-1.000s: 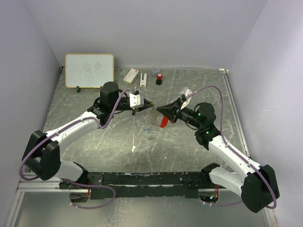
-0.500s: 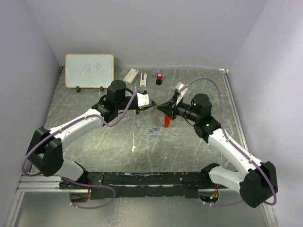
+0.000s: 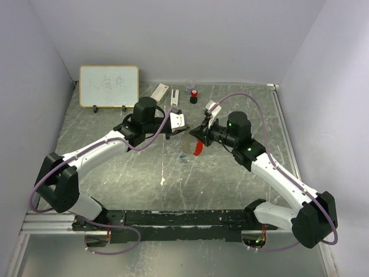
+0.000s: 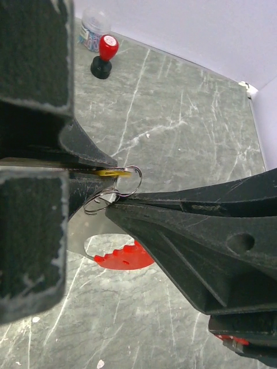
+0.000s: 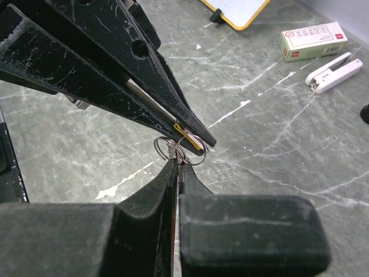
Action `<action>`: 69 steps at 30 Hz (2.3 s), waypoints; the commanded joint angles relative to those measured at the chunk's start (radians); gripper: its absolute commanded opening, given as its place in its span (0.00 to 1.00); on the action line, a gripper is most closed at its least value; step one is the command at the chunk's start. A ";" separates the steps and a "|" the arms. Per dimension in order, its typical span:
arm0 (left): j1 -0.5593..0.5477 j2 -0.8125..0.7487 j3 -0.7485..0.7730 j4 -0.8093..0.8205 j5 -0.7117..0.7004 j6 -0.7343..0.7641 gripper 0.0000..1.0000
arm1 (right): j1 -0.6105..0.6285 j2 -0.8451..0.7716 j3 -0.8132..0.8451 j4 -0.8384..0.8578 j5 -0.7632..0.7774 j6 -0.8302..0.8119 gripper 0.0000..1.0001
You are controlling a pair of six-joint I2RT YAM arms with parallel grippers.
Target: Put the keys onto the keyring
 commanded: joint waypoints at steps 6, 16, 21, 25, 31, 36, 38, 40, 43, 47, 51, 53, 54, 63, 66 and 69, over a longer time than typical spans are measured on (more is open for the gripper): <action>-0.019 0.014 0.052 0.018 -0.016 0.012 0.07 | 0.055 0.018 0.051 -0.033 0.015 -0.031 0.00; -0.018 -0.023 0.022 0.062 -0.061 -0.005 0.07 | 0.056 -0.135 -0.037 0.029 0.148 0.031 0.32; -0.018 -0.046 0.004 0.106 -0.057 -0.018 0.07 | 0.053 -0.241 -0.085 0.027 0.251 0.056 0.38; -0.017 -0.054 0.001 0.130 -0.054 -0.034 0.07 | 0.051 -0.282 -0.110 0.033 0.258 0.053 0.38; -0.017 -0.051 0.008 0.145 -0.049 -0.051 0.07 | 0.051 -0.275 -0.135 0.059 0.258 0.053 0.35; -0.018 -0.046 0.009 0.156 -0.054 -0.077 0.07 | 0.051 -0.272 -0.166 0.125 0.250 0.054 0.29; -0.019 -0.042 0.010 0.160 -0.063 -0.092 0.07 | 0.052 -0.256 -0.159 0.129 0.241 0.056 0.28; -0.025 -0.040 0.009 0.165 -0.075 -0.102 0.07 | 0.052 -0.239 -0.149 0.134 0.229 0.061 0.27; -0.038 -0.036 0.011 0.164 -0.102 -0.109 0.07 | 0.052 -0.216 -0.142 0.153 0.221 0.068 0.26; -0.059 -0.027 0.021 0.151 -0.136 -0.110 0.07 | 0.054 -0.191 -0.134 0.178 0.218 0.078 0.26; -0.074 -0.026 0.023 0.144 -0.159 -0.112 0.07 | 0.054 -0.173 -0.128 0.195 0.226 0.082 0.25; -0.079 -0.027 0.023 0.140 -0.172 -0.112 0.07 | 0.054 -0.166 -0.127 0.202 0.230 0.083 0.24; -0.082 -0.027 0.024 0.136 -0.177 -0.112 0.07 | 0.054 -0.165 -0.126 0.205 0.232 0.084 0.24; -0.102 -0.015 0.033 0.111 -0.215 -0.101 0.07 | 0.054 -0.152 -0.114 0.212 0.232 0.087 0.19; -0.106 -0.010 0.038 0.106 -0.219 -0.097 0.07 | 0.055 -0.149 -0.111 0.213 0.234 0.085 0.17; -0.110 -0.006 0.044 0.101 -0.227 -0.095 0.07 | 0.055 -0.139 -0.108 0.213 0.233 0.086 0.14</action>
